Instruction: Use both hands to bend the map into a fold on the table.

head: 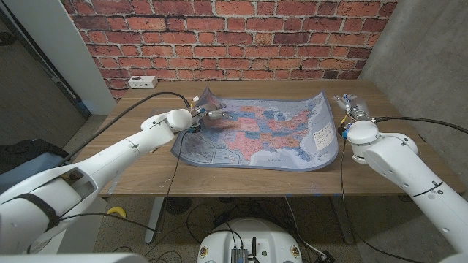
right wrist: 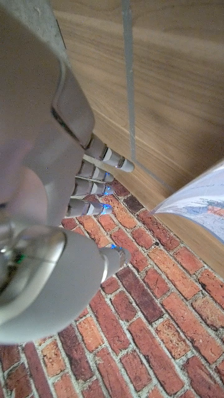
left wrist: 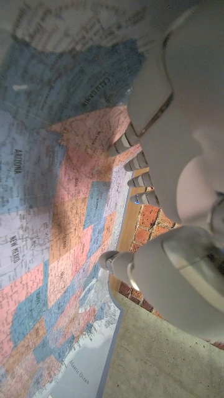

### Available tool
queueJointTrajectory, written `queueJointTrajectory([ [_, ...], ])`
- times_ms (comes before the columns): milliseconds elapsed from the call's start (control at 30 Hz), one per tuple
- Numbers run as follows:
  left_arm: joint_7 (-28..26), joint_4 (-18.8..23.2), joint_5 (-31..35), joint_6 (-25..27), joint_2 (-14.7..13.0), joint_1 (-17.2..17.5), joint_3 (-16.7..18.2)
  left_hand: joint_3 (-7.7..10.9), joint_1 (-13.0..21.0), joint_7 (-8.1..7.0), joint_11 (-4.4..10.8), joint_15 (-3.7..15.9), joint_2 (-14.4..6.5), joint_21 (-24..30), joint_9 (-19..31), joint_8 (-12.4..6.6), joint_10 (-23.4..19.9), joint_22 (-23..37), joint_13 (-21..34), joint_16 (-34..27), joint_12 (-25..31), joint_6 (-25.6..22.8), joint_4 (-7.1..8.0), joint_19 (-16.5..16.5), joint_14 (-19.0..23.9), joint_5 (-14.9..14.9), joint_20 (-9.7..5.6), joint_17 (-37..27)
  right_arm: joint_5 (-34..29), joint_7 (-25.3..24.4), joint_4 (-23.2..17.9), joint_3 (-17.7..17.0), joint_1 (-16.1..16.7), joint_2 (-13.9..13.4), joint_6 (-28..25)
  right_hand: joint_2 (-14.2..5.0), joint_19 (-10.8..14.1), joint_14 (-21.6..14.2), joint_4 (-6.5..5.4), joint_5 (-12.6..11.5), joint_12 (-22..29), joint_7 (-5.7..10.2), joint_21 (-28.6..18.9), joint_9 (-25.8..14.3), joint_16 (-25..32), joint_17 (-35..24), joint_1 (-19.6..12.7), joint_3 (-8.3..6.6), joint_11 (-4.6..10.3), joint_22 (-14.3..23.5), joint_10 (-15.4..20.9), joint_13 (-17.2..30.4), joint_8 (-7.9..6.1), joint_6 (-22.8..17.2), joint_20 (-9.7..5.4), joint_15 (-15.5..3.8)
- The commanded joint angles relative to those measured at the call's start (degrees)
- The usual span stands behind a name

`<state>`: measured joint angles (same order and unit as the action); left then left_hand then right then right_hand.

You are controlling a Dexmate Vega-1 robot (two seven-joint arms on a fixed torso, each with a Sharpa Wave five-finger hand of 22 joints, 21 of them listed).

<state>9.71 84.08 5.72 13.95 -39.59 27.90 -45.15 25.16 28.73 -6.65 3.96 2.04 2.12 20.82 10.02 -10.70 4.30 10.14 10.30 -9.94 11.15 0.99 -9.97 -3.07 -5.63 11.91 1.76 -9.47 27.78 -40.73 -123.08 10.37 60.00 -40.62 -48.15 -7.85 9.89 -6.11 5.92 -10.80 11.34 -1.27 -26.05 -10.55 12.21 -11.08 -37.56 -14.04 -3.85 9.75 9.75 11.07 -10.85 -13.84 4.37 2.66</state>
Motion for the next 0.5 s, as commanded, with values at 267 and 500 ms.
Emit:
queueJointTrajectory([
  [267,0.35,0.08,4.91,0.62,0.57,0.56,-2.55,-1.29,2.06,-1.51,0.23,-0.23,1.48,-1.88,0.15,0.38,3.18,0.26,0.25,0.30,-0.59,2.16,0.50,-2.98,-3.25,0.88,0.22,-0.30,4.02,-1.41,-1.61,6.59,-11.61,0.31,-31.83,1.12,4.07,-6.79,-0.09,0.74,1.86,-1.67,0.06,-0.17,3.02,-1.12,2.16,1.51,-1.45,0.35,5.83,0.58,-1.36,-4.70,1.63,-0.48],
  [500,3.43,-1.05,5.25,1.34,1.25,-0.63,-3.72,-1.81,2.38,-0.96,0.30,-0.15,1.68,-2.33,0.15,-0.40,2.27,0.32,0.23,-0.19,0.03,0.05,0.95,-3.07,-2.84,1.15,0.41,-0.29,21.28,-13.48,0.57,12.04,-17.36,-4.98,-31.83,2.29,3.31,-5.53,-0.33,0.76,1.46,-1.58,0.80,-0.19,2.59,-1.43,3.45,2.55,-1.29,0.38,5.23,0.70,-1.07,-4.60,2.37,-0.32],
])
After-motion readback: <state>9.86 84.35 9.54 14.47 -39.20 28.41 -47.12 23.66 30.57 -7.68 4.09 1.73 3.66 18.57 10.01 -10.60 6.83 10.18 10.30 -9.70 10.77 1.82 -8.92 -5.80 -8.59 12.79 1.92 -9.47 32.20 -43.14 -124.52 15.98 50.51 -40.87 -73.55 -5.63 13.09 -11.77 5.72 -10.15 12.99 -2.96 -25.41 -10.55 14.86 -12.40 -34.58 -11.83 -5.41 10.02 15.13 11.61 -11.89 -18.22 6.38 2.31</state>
